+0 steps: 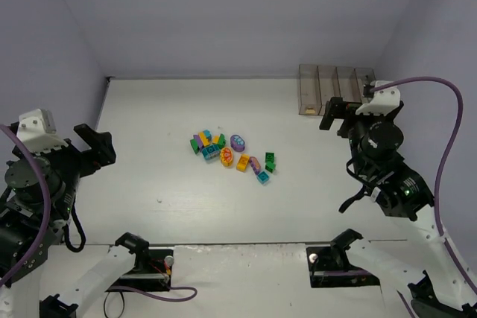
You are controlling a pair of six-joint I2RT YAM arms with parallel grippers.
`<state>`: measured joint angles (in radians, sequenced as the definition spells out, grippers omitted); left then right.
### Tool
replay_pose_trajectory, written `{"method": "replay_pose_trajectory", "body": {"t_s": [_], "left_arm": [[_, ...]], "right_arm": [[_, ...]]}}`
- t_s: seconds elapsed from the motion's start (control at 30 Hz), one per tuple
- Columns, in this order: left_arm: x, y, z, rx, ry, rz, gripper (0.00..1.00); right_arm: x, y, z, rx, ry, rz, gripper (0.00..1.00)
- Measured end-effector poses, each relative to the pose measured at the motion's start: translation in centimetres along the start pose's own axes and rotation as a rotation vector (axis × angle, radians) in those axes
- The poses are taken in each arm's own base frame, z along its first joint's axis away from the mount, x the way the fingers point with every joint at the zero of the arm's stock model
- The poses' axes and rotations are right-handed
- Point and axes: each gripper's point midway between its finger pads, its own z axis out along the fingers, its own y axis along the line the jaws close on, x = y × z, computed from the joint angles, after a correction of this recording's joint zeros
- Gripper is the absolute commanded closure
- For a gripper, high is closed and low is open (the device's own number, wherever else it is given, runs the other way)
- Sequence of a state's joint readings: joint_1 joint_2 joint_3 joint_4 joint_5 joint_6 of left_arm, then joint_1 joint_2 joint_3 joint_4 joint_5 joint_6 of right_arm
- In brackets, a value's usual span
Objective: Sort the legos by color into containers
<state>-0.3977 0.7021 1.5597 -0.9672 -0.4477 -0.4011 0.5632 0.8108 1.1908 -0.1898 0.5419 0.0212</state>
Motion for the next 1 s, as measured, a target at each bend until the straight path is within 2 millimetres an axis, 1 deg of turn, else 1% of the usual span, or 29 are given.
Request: {"method": "replay_pose_trajectory", "body": {"t_s": [0.1,0.13,0.2,0.27,0.37,0.43,0.5,0.53,0.57,0.63,0.67,0.73,0.8,0.9,1.0], "left_arm": [[0.7,0.1,0.0,-0.007,0.026,0.007,0.1],[1.0,0.1,0.1,-0.007,0.035,0.008,0.1],[1.9,-0.1,0.4,0.0,0.063,0.011,0.1],[3.4,-0.5,1.0,0.011,0.111,0.026,0.1],[5.9,-1.6,2.1,0.037,0.199,0.041,0.1],[7.9,-2.2,2.9,0.049,0.267,0.051,0.1],[9.8,-2.6,3.4,0.055,0.323,0.054,0.1],[10.7,-2.7,3.6,0.058,0.351,0.056,0.1],[11.7,-2.8,3.8,0.057,0.378,0.057,0.1],[13.2,-2.8,4.0,0.058,0.422,0.059,0.1],[13.9,-2.8,4.1,0.058,0.44,0.06,0.1],[15.0,-3.0,4.2,0.06,0.475,0.059,0.1],[15.7,-3.0,4.2,0.064,0.497,0.057,0.1],[16.6,-3.2,4.2,0.071,0.525,0.055,0.1],[17.5,-3.4,4.3,0.076,0.552,0.051,0.1]], "right_arm": [[0.6,0.6,0.3,-0.022,0.023,-0.014,0.0],[1.0,1.1,0.4,-0.045,0.036,-0.02,0.0],[2.5,2.7,1.0,-0.104,0.081,-0.027,0.0],[5.0,4.3,1.6,-0.156,0.152,-0.028,0.0],[10.4,7.1,2.3,-0.241,0.308,-0.026,0.0],[15.0,8.9,2.6,-0.287,0.439,-0.025,0.0],[19.1,9.9,2.5,-0.312,0.559,-0.037,0.27],[21.3,10.3,2.4,-0.322,0.622,-0.039,0.35],[23.1,10.6,2.2,-0.323,0.673,-0.04,0.41],[26.6,10.9,1.5,-0.321,0.768,-0.047,0.41],[28.0,10.9,1.2,-0.315,0.803,-0.053,0.41],[30.2,10.8,0.7,-0.304,0.857,-0.062,0.43],[31.6,10.9,0.5,-0.301,0.885,-0.065,0.44],[33.3,11.3,0.6,-0.307,0.911,-0.062,0.44],[34.8,11.9,1.3,-0.311,0.929,-0.063,0.45]]}}
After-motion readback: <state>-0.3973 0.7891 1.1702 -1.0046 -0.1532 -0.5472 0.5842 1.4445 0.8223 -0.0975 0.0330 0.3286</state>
